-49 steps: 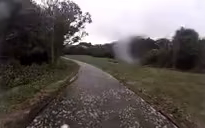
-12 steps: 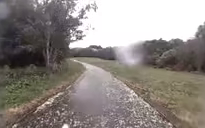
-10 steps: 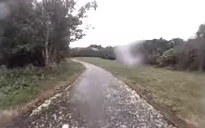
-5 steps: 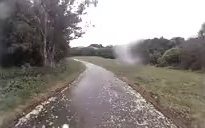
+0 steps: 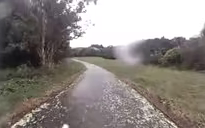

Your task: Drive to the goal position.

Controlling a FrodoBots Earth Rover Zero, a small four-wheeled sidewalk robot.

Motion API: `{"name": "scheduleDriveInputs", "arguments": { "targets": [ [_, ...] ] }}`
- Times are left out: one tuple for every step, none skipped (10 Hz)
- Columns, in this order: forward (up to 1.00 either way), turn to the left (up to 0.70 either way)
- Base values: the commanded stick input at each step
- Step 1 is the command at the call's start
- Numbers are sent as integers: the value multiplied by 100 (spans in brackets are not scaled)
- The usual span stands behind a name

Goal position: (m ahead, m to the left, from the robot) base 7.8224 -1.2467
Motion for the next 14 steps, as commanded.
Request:
{"name": "scheduleDriveInputs", "arguments": {
  "targets": [
    [50,0],
    [50,0],
    [50,0],
    [50,0],
    [50,0],
    [50,0],
    [50,0],
    [50,0],
    [50,0],
    [50,0],
    [50,0],
    [50,0],
    [50,0],
    [50,0]
  ]
}}
